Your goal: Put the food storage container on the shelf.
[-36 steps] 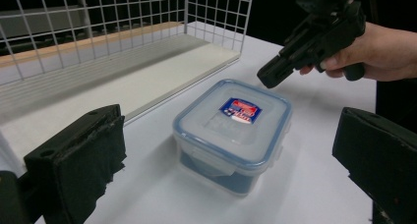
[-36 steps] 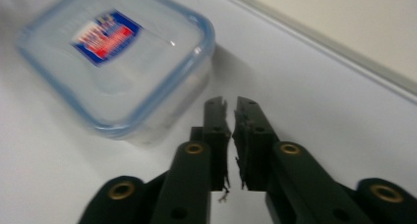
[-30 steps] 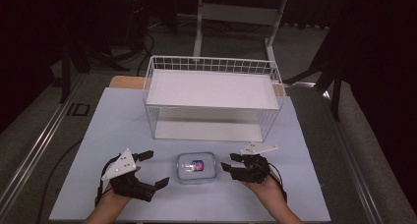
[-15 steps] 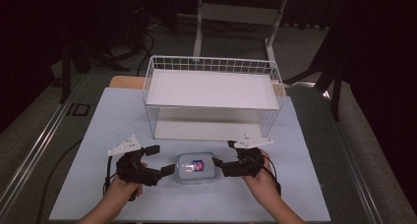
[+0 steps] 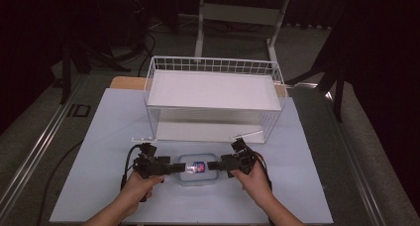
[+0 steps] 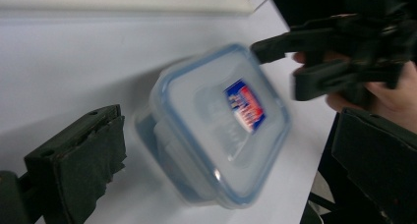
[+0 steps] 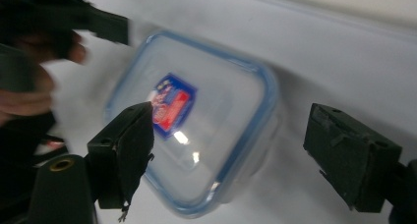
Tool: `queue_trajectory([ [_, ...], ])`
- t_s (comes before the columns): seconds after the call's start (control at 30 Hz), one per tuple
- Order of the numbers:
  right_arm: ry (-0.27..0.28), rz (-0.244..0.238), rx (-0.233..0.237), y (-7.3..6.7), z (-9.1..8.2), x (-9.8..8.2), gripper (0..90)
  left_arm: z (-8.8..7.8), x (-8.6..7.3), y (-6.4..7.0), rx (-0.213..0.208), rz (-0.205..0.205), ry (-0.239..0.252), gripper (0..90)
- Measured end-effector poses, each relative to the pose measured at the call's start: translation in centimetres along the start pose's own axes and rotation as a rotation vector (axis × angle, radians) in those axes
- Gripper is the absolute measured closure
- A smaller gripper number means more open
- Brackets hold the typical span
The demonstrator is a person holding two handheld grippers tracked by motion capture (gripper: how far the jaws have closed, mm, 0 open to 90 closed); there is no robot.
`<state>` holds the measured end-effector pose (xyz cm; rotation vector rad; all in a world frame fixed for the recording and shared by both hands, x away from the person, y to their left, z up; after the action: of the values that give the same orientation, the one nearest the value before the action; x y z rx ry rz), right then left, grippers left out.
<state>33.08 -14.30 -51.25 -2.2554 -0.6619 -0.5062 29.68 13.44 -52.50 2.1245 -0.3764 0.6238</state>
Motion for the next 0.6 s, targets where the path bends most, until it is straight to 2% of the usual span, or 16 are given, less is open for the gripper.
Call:
queue_trajectory([
  [0.07, -0.008, 0.054, 0.035, 0.3, 0.2, -0.1, 13.4, 0.5, -0.2, -0.5, -0.01, -0.045, -0.011, 5.8],
  [0.17, -0.028, 0.152, 0.052, 1.0, 0.5, -0.3, 14.8, 1.3, -0.6, -1.2, -0.014, -0.094, -0.028, 6.4],
  [0.23, -0.038, 0.223, 0.091, 1.6, 0.8, -0.5, 19.1, 1.7, -0.8, -1.4, -0.007, -0.126, -0.044, 12.3],
  [0.27, -0.036, 0.243, 0.104, 1.9, 0.9, -0.6, 22.5, 1.8, -0.9, -1.5, -0.005, -0.133, -0.048, 15.7],
  [0.33, -0.032, 0.283, 0.129, 2.3, 1.1, -0.8, 26.3, 2.0, -1.0, -1.6, -0.007, -0.143, -0.051, 15.8],
  [0.37, -0.032, 0.283, 0.129, 2.3, 1.1, -0.8, 26.3, 2.1, -1.1, -1.7, -0.01, -0.154, -0.056, 15.8],
  [0.4, -0.031, 0.296, 0.145, 2.4, 1.1, -0.9, 34.6, 2.1, -1.1, -1.8, -0.008, -0.164, -0.058, 17.0],
  [0.43, -0.019, 0.316, 0.153, 2.6, 1.2, -1.0, 38.3, 2.2, -1.1, -1.8, -0.008, -0.167, -0.061, 19.9],
  [0.6, -0.031, 0.337, 0.177, 2.8, 1.4, -1.2, 40.7, 2.4, -1.4, -1.7, -0.022, -0.179, -0.076, 22.8],
])
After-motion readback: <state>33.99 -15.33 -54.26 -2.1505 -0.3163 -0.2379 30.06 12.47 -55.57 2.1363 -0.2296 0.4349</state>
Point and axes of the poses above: each handheld gripper's, and its own axes: z roughly forward along the jaws, x roughly out of its top, y roughly to its right, the point moved 2 cm from there along z, roughly forward along the jaws
